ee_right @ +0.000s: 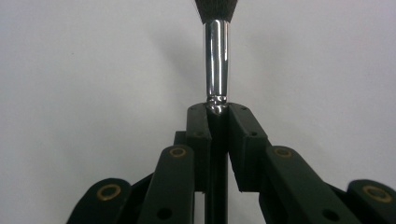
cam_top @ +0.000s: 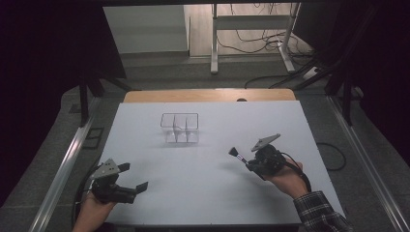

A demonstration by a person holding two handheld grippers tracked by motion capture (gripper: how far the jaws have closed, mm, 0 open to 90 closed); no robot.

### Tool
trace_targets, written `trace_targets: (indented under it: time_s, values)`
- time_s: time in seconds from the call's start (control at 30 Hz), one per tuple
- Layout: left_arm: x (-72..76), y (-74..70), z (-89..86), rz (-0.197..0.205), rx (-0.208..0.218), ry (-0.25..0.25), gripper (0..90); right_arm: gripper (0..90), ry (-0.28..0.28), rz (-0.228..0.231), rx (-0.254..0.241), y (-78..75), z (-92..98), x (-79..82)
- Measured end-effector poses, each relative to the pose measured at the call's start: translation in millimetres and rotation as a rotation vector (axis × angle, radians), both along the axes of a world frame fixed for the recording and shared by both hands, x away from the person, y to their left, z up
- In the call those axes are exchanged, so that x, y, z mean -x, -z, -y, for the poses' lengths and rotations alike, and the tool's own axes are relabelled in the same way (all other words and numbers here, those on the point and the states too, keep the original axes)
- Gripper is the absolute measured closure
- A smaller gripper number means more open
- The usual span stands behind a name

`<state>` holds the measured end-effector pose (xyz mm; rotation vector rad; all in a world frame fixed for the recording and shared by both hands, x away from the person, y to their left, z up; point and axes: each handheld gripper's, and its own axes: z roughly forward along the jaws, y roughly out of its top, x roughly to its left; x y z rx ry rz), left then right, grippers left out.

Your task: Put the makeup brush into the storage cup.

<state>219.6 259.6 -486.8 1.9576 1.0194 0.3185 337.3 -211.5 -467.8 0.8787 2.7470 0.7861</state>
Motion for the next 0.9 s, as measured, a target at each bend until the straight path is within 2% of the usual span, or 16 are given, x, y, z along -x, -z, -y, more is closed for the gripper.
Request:
trace_targets:
  time_s: [0.2, 0.47, 0.63, 0.9]
  values:
    - [0.2, -0.1, 0.8, 0.0, -0.008, 0.003, 0.0, 78.6, 0.003, -0.002, -0.011, -1.5, 2.5, 5.6]
    - [-1.1, -1.4, 0.3, -0.005, 0.047, -0.005, 0.0, 78.6, 0.011, 0.017, -0.033, -4.6, 2.8, 6.8]
    - [-4.0, -3.0, 2.1, 0.003, 0.096, -0.006, 0.0, 78.6, 0.015, 0.031, -0.059, -8.6, 3.8, 6.9]
    - [-12.4, -4.2, 12.9, 0.002, 0.126, 0.024, 0.0, 78.6, 0.021, 0.043, -0.101, -14.2, 1.8, 9.0]
